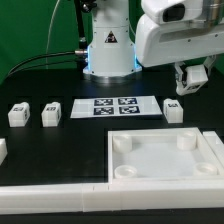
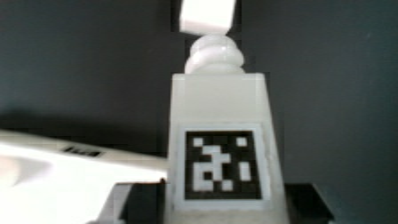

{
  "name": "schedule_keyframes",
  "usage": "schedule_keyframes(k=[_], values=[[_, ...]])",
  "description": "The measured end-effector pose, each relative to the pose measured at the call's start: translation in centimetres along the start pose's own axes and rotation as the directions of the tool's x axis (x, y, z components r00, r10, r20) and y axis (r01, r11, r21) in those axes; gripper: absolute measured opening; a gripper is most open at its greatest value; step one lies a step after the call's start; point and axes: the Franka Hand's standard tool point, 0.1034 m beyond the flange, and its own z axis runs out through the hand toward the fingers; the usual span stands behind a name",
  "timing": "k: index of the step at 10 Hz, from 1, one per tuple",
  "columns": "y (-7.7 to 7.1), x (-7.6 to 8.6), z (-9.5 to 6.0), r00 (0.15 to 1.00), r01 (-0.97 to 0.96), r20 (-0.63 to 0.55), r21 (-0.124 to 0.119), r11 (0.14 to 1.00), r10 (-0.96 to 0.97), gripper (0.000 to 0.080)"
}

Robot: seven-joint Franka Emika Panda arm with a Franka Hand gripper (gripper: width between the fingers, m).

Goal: Assemble one leg

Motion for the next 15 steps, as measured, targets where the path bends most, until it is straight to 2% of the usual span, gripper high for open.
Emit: schedule_keyframes(k=[1,3,5,6,7,8,10,11,12,14,15], values=[[1.0,2.0,-1.3,1.0,0.004,-0.011,0.007,1.0,-0.004,0.0291],[0.5,1.7,-0.6,0.999,0.005,-0.033,0.002,1.0,-0.005,0.0291],[0.7,2.5,-0.8,0.995,0.002,-0.095,-0.004,1.0,-0.003,0.0291],[1.0,3.2,-1.0,0.971,0.001,-0.239,-0.02,1.0,-0.005,0.0291],[1.1,2.9,-0.8,0.95,-0.002,-0.313,-0.032,0.999,-0.008,0.0291],[1.4,3.5,-1.0,0.901,-0.004,-0.433,-0.044,0.999,-0.016,0.0292],[2.4,5.1,-1.0,0.764,0.022,-0.639,-0.104,0.994,-0.084,0.0292],[3.0,5.5,-1.1,0.699,0.016,-0.708,-0.125,0.992,-0.1,0.0292],[3.0,5.8,-1.0,0.683,0.013,-0.723,-0.126,0.992,-0.101,0.0292],[2.1,7.5,-2.6,0.694,0.031,-0.711,-0.124,0.992,-0.11,0.0292],[2.3,8.2,-2.7,0.699,0.011,-0.71,-0.102,0.995,-0.08,0.0292]])
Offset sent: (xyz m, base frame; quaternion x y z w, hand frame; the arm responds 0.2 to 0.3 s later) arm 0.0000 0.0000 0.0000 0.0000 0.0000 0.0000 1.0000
